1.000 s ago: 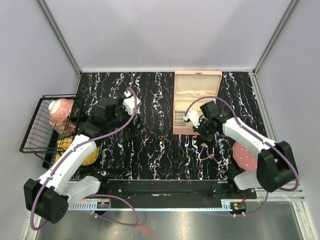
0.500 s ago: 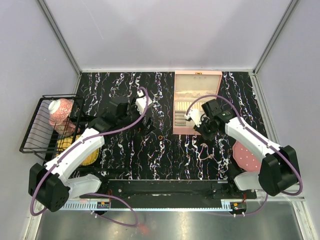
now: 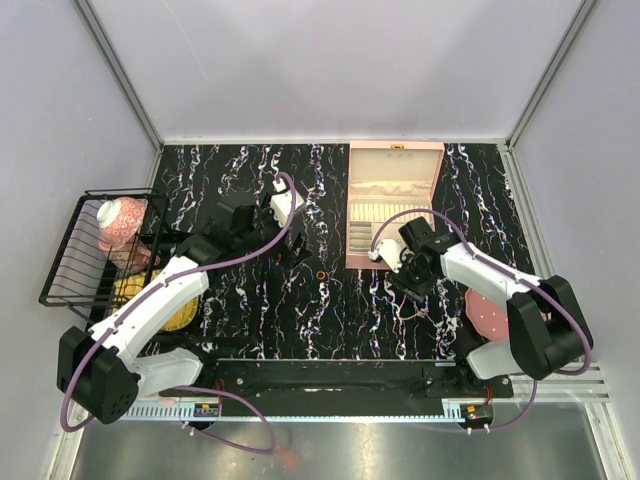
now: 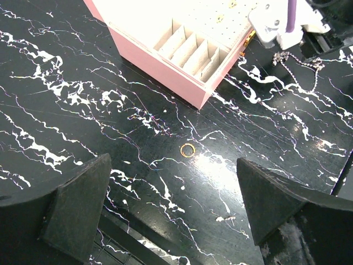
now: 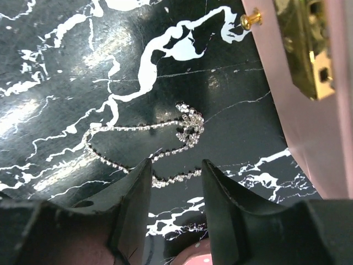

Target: Organize the mixed jewelry

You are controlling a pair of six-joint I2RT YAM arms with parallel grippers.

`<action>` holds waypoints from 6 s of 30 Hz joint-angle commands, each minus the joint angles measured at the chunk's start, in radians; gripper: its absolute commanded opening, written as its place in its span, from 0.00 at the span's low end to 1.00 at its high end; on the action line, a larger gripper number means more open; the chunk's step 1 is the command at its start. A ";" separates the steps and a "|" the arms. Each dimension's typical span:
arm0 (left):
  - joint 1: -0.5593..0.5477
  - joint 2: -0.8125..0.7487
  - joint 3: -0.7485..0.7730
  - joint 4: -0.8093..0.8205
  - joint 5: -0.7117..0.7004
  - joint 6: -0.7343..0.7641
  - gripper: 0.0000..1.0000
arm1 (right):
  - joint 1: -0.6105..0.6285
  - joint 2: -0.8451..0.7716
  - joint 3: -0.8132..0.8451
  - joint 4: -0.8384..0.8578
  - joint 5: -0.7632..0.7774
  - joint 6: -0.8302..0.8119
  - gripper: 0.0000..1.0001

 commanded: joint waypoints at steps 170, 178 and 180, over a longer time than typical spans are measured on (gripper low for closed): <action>-0.270 0.572 0.430 0.344 0.179 -0.194 0.24 | 0.013 -0.057 0.861 -0.361 -0.133 0.242 0.00; -0.270 0.568 0.435 0.329 0.170 -0.194 0.03 | 0.013 -0.069 0.833 -0.351 -0.095 0.239 0.00; -0.270 0.565 0.436 0.327 0.170 -0.193 0.00 | 0.013 -0.070 0.821 -0.348 -0.080 0.236 0.00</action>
